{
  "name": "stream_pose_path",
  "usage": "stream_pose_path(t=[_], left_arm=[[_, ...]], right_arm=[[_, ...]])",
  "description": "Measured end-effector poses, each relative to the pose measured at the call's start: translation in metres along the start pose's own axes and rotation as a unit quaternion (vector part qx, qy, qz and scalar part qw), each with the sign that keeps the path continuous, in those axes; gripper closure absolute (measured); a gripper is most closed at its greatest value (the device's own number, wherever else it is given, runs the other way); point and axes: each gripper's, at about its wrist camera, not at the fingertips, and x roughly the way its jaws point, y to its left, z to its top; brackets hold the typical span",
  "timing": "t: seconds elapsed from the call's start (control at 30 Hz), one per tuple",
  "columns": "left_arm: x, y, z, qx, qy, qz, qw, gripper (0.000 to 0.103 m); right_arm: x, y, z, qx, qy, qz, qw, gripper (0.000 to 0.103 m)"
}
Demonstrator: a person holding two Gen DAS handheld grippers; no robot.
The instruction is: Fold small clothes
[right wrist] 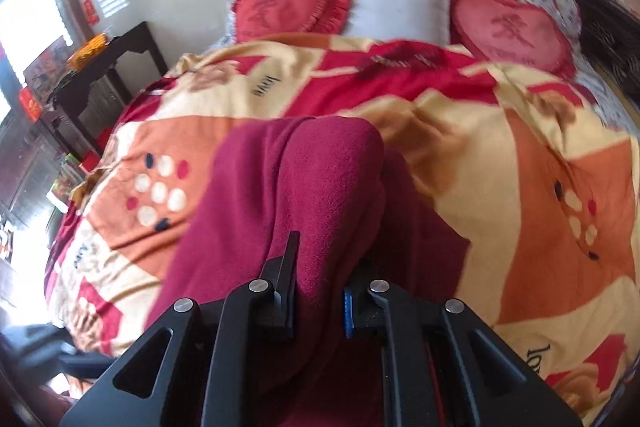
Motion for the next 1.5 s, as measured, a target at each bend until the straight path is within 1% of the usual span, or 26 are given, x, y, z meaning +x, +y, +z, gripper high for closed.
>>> stream_pose_path(t=[0.03, 0.1, 0.13, 0.23, 0.3, 0.4, 0.47, 0.5, 0.53, 0.57, 0.63, 0.7, 0.77, 0.8, 0.83, 0.9, 0.93, 0.97, 1.0, 1.07, 1.13, 1.17, 1.23, 1.3, 1.4, 1.5], left_arm=[[-0.006, 0.001, -0.004, -0.003, 0.000, 0.004, 1.0000, 0.029], [-0.009, 0.011, -0.005, -0.010, -0.001, 0.020, 0.9998, 0.029], [-0.008, 0.020, -0.005, -0.011, -0.009, 0.036, 0.9992, 0.029], [-0.001, 0.040, -0.007, -0.018, -0.006, 0.098, 0.9950, 0.029], [0.009, 0.051, -0.009, -0.026, 0.005, 0.116, 0.9930, 0.029], [0.028, 0.057, -0.014, -0.030, 0.026, 0.128, 0.9910, 0.029], [0.041, 0.057, -0.021, -0.027, 0.038, 0.126, 0.9909, 0.029], [0.047, 0.056, -0.024, -0.026, 0.043, 0.125, 0.9909, 0.029], [0.051, 0.055, -0.027, -0.025, 0.048, 0.123, 0.9910, 0.029], [0.057, 0.055, -0.028, -0.024, 0.056, 0.119, 0.9910, 0.028], [0.066, 0.051, -0.032, -0.016, 0.060, 0.128, 0.9898, 0.025], [0.068, 0.048, -0.032, -0.004, 0.056, 0.137, 0.9890, 0.022], [0.071, 0.051, -0.029, -0.015, 0.063, 0.134, 0.9889, 0.022], [0.071, 0.051, -0.030, -0.020, 0.063, 0.133, 0.9889, 0.021], [0.071, 0.051, -0.031, -0.021, 0.063, 0.133, 0.9889, 0.020], [0.073, 0.049, -0.031, -0.017, 0.062, 0.138, 0.9883, 0.020], [0.073, 0.048, -0.031, -0.016, 0.062, 0.141, 0.9880, 0.020], [0.072, 0.047, -0.032, -0.015, 0.062, 0.142, 0.9879, 0.020], [0.071, 0.045, -0.032, -0.012, 0.063, 0.141, 0.9879, 0.020], [0.068, 0.044, -0.030, -0.008, 0.059, 0.139, 0.9885, 0.019], [0.070, 0.042, -0.031, -0.005, 0.056, 0.135, 0.9893, 0.018], [0.074, 0.041, -0.031, -0.003, 0.058, 0.136, 0.9891, 0.018], [0.080, 0.036, -0.032, 0.005, 0.066, 0.145, 0.9871, 0.017], [0.082, 0.036, -0.032, 0.004, 0.066, 0.147, 0.9869, 0.015], [0.083, 0.043, -0.033, -0.008, 0.067, 0.136, 0.9884, 0.015], [0.084, 0.044, -0.032, -0.014, 0.069, 0.132, 0.9888, 0.015]], right_arm=[[0.008, -0.011, -0.006, 0.016, 0.005, -0.001, 1.000, 0.103], [0.015, -0.024, -0.013, 0.036, 0.009, -0.005, 0.999, 0.093], [0.014, -0.030, -0.017, 0.050, 0.010, -0.006, 0.999, 0.091], [-0.012, -0.037, -0.029, 0.083, -0.020, -0.019, 0.996, 0.085], [-0.032, -0.035, -0.034, 0.088, -0.043, -0.023, 0.995, 0.084], [-0.058, -0.016, -0.048, 0.068, -0.069, 0.010, 0.995, 0.084], [-0.054, 0.002, -0.061, 0.034, -0.055, 0.030, 0.997, 0.084], [-0.046, 0.009, -0.069, 0.011, -0.033, 0.019, 0.999, 0.086], [-0.031, 0.013, -0.082, -0.012, -0.001, -0.027, 1.000, 0.087], [-0.021, 0.010, -0.089, -0.013, 0.014, -0.044, 0.999, 0.088], [-0.011, -0.009, -0.103, 0.026, 0.025, -0.033, 0.999, 0.086], [-0.025, -0.020, -0.097, 0.063, 0.011, 0.003, 0.998, 0.086], [-0.043, -0.027, -0.085, 0.083, -0.031, 0.013, 0.996, 0.085], [-0.052, -0.031, -0.074, 0.091, -0.062, -0.007, 0.994, 0.081], [-0.054, -0.033, -0.066, 0.096, -0.076, -0.028, 0.992, 0.079], [-0.044, -0.039, -0.049, 0.106, -0.079, -0.045, 0.990, 0.071], [-0.029, -0.042, -0.041, 0.109, -0.060, -0.033, 0.992, 0.071], [-0.014, -0.044, -0.034, 0.111, -0.037, -0.021, 0.993, 0.080], [-0.002, -0.043, -0.031, 0.110, -0.017, -0.010, 0.994, 0.103], [-0.003, -0.035, -0.029, 0.087, -0.031, -0.019, 0.996, 0.103], [-0.015, -0.029, -0.026, 0.057, -0.067, -0.045, 0.995, 0.103], [-0.012, -0.033, -0.024, 0.056, -0.072, -0.060, 0.994, 0.103], [0.008, -0.048, -0.025, 0.077, -0.047, -0.081, 0.993, 0.103], [0.012, -0.053, -0.028, 0.091, -0.049, -0.068, 0.992, 0.103], [-0.022, -0.048, -0.038, 0.109, -0.063, -0.060, 0.990, 0.103], [-0.049, -0.026, -0.056, 0.079, -0.076, -0.012, 0.994, 0.103]])
